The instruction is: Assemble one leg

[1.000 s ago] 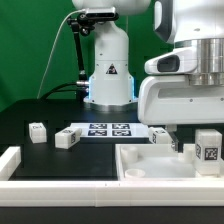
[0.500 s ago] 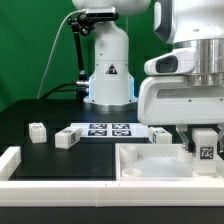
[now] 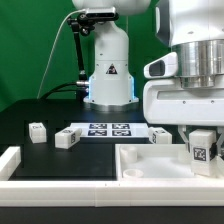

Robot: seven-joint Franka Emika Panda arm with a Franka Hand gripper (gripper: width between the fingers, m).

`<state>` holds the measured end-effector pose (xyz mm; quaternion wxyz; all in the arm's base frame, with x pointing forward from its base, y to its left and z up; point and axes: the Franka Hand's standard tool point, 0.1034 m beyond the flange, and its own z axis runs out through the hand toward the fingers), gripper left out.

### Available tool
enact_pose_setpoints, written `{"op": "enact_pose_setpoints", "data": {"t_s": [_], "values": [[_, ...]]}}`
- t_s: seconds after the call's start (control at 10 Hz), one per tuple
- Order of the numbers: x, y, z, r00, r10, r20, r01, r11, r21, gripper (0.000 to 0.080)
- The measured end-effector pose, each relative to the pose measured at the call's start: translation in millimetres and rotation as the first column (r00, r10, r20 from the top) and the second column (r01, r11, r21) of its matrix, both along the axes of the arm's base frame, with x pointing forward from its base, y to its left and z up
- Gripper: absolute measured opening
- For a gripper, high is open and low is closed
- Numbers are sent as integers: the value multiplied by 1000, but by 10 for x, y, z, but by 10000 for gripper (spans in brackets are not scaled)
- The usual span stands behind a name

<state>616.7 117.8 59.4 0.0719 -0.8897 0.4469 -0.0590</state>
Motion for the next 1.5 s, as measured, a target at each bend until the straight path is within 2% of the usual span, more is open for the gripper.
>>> {"op": "enact_pose_setpoints", "data": {"t_s": [0.1,0.3,0.6,0.7,0.8,0.9,1.2,1.4,1.5], "values": [[5,30,-6,985,-170,-7,171,985,29,288],[18,62,-29,930,-366,-24,366,928,63,290],[29,65,-19,847,-526,-73,531,842,95,291],[27,71,-20,848,-525,-73,530,843,95,291],[28,67,-19,873,-483,-64,487,869,90,485],[31,31,16,911,-408,-65,412,908,78,603],[24,-37,12,998,-49,-31,49,998,25,646],[-28,-40,-16,983,179,-43,-180,984,-8,649],[-52,-32,-29,951,306,-53,-308,951,-36,649]]}}
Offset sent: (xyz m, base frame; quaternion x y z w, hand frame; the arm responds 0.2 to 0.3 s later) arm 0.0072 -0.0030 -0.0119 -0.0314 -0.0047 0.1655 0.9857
